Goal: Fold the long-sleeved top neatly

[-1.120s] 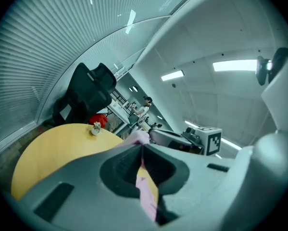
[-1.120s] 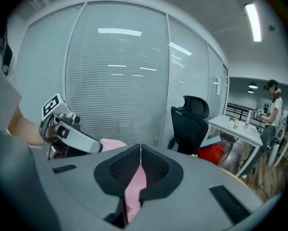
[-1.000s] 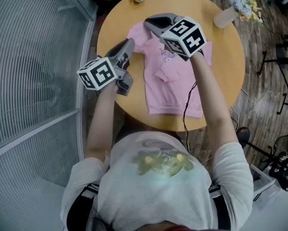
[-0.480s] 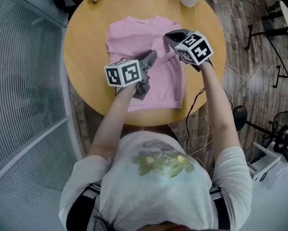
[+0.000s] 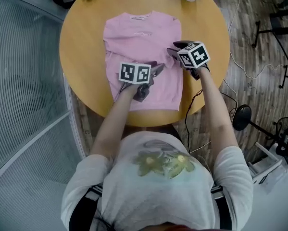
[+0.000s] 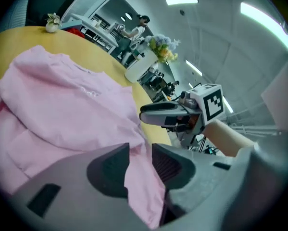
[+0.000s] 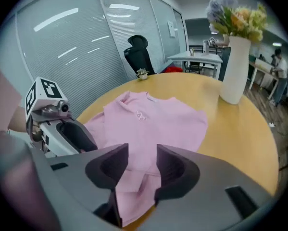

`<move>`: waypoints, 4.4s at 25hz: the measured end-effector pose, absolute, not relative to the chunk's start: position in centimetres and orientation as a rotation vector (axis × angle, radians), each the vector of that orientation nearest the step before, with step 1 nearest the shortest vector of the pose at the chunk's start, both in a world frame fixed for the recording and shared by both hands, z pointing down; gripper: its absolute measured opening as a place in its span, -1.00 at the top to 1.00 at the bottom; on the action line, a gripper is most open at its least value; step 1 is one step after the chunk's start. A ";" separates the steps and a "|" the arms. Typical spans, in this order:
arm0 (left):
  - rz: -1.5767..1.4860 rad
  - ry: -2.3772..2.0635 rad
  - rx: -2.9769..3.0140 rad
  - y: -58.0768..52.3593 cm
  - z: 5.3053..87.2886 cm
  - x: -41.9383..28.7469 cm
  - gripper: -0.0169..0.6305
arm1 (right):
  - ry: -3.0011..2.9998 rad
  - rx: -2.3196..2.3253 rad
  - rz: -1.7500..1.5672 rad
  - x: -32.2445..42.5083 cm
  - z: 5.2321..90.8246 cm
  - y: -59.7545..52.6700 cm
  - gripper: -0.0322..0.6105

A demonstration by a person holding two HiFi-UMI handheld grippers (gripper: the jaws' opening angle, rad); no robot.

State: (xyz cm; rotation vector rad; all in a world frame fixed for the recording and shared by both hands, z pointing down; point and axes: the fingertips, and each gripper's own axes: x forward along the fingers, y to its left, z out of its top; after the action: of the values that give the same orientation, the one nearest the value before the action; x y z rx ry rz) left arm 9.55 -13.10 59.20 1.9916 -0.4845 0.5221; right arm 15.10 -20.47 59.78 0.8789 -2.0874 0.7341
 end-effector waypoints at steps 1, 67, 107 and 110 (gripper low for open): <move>0.554 -0.471 1.989 -12.6 59.7 8.9 0.55 | -2.087 0.860 0.762 14.7 60.4 -19.6 0.36; 0.710 -1.094 2.453 -35.5 52.5 -13.1 0.75 | -2.312 1.325 0.781 22.2 51.8 -30.6 0.76; 1.186 -1.311 2.201 -1.8 62.2 -16.4 0.75 | -2.277 1.190 0.860 21.2 60.1 3.5 0.76; 1.050 -1.353 2.248 -2.6 59.4 -16.6 0.75 | -2.382 1.225 0.823 21.2 56.6 3.4 0.76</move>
State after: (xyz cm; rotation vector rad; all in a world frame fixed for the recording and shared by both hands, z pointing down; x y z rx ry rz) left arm -16.55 -2.56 59.36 2.2476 -1.3533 1.0496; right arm 21.20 3.38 56.58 1.2249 -2.3821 0.8228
